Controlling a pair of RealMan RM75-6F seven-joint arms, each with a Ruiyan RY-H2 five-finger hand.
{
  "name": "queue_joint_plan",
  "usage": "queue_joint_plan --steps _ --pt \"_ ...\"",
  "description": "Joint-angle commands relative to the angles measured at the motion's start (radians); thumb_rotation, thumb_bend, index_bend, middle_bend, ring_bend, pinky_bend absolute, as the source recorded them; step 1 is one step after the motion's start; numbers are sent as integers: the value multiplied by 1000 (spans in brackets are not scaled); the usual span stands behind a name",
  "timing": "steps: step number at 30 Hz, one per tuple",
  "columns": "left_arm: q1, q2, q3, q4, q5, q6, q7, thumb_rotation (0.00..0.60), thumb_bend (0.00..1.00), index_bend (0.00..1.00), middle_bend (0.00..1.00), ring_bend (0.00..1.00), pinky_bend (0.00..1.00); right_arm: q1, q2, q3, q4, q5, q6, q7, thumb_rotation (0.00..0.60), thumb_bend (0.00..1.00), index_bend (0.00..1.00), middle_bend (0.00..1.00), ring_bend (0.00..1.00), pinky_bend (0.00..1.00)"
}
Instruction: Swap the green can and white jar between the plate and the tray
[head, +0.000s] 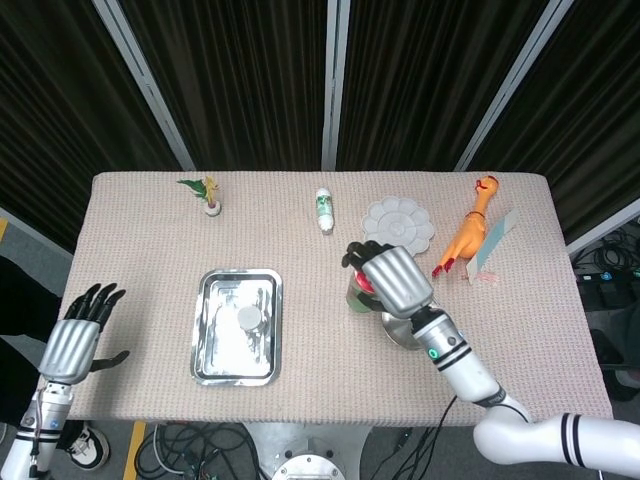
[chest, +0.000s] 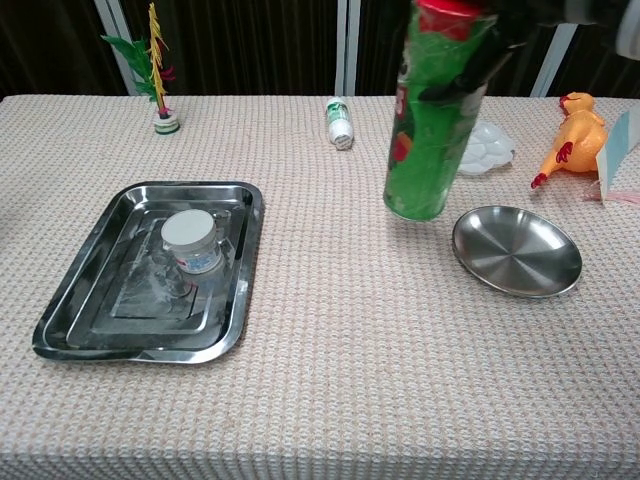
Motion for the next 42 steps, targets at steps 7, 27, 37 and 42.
queue_joint_plan --steps 7,27,37,42 --pt "7 -5 0 27 -8 3 -26 600 56 102 59 0 147 211 -246 71 277 114 -107 -2 600 350 376 350 330 622" --pt "8 -9 3 62 -4 -3 -65 600 56 102 59 0 147 293 -293 48 369 197 -162 60 600 78 0 14 0 17" --pt "-3 -12 3 57 2 -14 -60 600 56 103 59 0 147 249 -213 49 272 95 -72 133 600 66 0 0 0 0" --pt "-22 -17 8 42 25 -29 -65 600 56 102 59 0 147 145 -73 19 140 2 51 145 600 65 0 0 0 0"
